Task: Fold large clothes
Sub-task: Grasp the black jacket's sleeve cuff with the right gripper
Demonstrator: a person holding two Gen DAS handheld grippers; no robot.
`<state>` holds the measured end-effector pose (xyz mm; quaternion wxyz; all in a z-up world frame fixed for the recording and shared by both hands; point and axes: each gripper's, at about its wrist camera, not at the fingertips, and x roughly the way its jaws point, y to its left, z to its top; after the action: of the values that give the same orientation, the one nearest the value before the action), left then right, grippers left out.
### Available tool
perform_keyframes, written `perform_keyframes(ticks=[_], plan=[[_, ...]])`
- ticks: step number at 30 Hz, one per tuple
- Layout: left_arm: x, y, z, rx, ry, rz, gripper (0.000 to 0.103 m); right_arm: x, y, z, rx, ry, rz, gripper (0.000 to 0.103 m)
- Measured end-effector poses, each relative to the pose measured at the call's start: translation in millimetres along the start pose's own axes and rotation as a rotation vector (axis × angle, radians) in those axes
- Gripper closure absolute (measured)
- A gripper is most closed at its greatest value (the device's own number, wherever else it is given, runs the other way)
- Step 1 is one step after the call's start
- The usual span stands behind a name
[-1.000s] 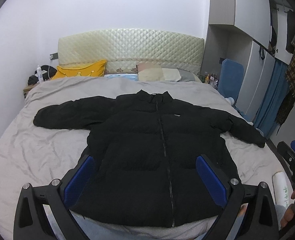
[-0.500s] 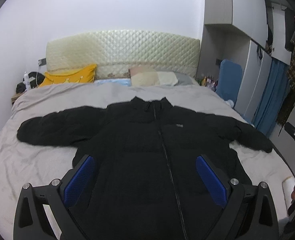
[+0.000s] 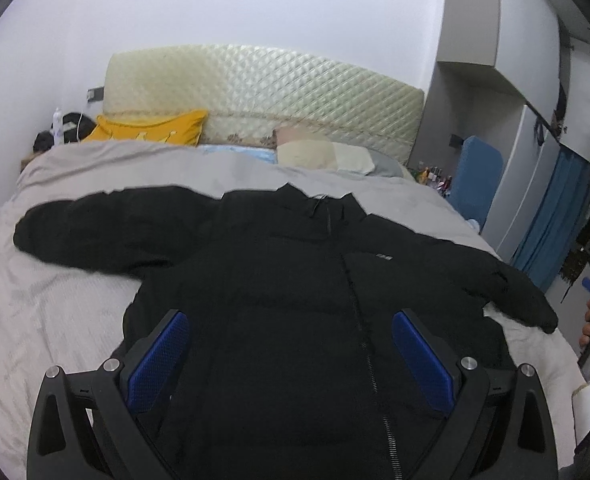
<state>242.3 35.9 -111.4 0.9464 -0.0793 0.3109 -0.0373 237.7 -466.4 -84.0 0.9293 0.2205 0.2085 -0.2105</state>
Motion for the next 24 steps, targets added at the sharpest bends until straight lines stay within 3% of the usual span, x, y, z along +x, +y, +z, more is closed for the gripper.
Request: perform_keyframes(ticks=[4,8,15,21,24], plan=[[15.9,3.7,-9.2,0.0,0.035,0.011,0.0,65.1,-42.3,-11.1,0.047,0.126,-0.04,0.012],[27.7,7.4,-18.6,0.007,0.061,0.033,0.0,107.6,-92.0,-26.4,0.124,0.206,-0.09,0.013],[58.1,13.4,-31.9,-0.009,0.127,0.063,0.0,142.7,-163.3,-36.0,0.401,0.217,-0.041,0.013],[73.1,9.1,-37.2,0.012,0.153,0.081,0.0,169.2,-186.8,-39.0,0.442,0.216,-0.042,0.013],[78.7,10.1,-40.0,0.007,0.162,0.083,0.0,175.2,-195.5,-36.8,0.48,0.169,-0.035,0.013]])
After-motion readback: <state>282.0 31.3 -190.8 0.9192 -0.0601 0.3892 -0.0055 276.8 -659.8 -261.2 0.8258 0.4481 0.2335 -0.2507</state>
